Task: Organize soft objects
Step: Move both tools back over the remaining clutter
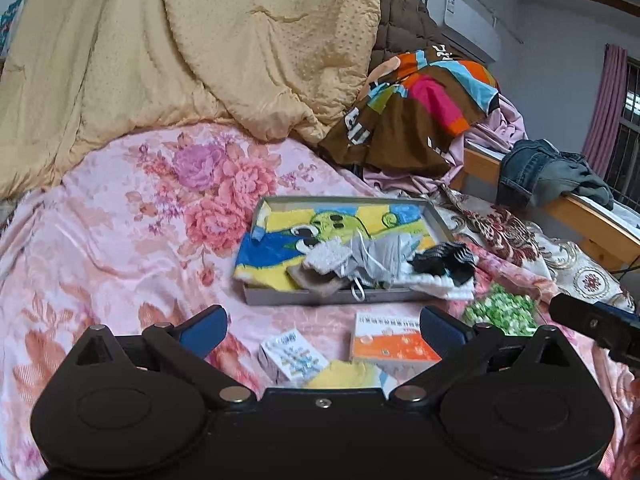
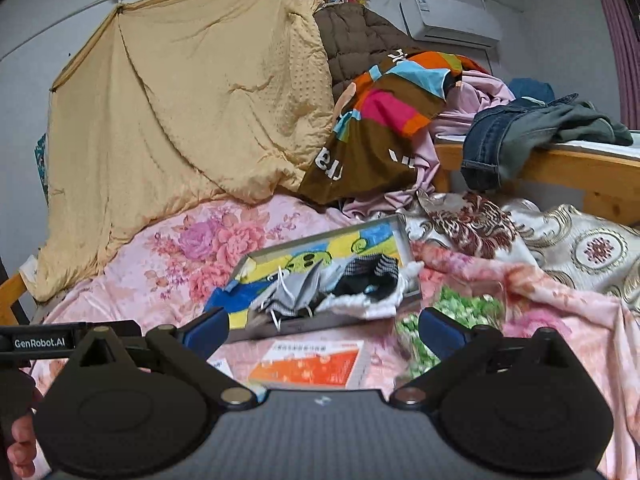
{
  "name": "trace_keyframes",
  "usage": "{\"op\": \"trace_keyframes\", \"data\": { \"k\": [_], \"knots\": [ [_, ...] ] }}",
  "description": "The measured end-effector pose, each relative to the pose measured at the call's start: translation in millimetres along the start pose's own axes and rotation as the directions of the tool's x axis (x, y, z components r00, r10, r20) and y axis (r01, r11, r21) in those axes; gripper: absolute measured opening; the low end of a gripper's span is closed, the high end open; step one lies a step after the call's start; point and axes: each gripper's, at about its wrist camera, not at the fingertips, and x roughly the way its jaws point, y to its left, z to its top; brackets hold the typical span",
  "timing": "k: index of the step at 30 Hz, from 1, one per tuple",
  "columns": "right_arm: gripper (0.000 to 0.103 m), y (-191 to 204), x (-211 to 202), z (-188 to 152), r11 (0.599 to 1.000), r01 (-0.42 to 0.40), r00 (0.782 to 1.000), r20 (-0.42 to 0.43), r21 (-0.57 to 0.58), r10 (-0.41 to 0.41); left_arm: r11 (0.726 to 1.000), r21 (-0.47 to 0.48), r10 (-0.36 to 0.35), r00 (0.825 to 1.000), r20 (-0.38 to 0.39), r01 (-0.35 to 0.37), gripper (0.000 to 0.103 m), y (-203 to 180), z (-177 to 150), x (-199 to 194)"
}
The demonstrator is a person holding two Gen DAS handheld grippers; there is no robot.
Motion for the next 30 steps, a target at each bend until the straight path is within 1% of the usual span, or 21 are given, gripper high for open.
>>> {"op": "trace_keyframes", "data": {
  "k": [6,13,20,25,30],
  "knots": [
    [0.103,3.4,-15.1,-19.4,1.000,0.007,1.000,-0.020,0.006,-0.007,1.000,-0.015,-0.027,0.999,-0.021,0.026,0.102,0.7,-22.5,-12.4],
    [0.103,2.5,-30.9,-35.8,1.000,0.024,0.999,-0.036,-0.009,-0.024,0.999,-0.021,-0.037,0.999,-0.032,0.037,0.102,5.7,-39.6,-29.5],
    [0.103,6.4,-41.1,-43.7,0.999,0.028,0.999,-0.045,-0.016,-0.028,0.999,0.026,-0.034,0.999,-0.021,0.034,0.102,3.2,-58.2,-45.2],
    [0.103,12.9,-46.8,-49.5,0.999,0.024,0.998,-0.055,-0.025,-0.025,0.998,0.058,-0.037,0.999,-0.027,0.039,0.102,1.8,-73.9,-50.9],
    [0.103,19.4,-51.4,-54.5,0.999,0.013,0.998,-0.064,-0.035,-0.015,0.998,0.058,-0.030,0.999,-0.045,0.033,0.102,6.3,-86.7,-55.2]
  ]
}}
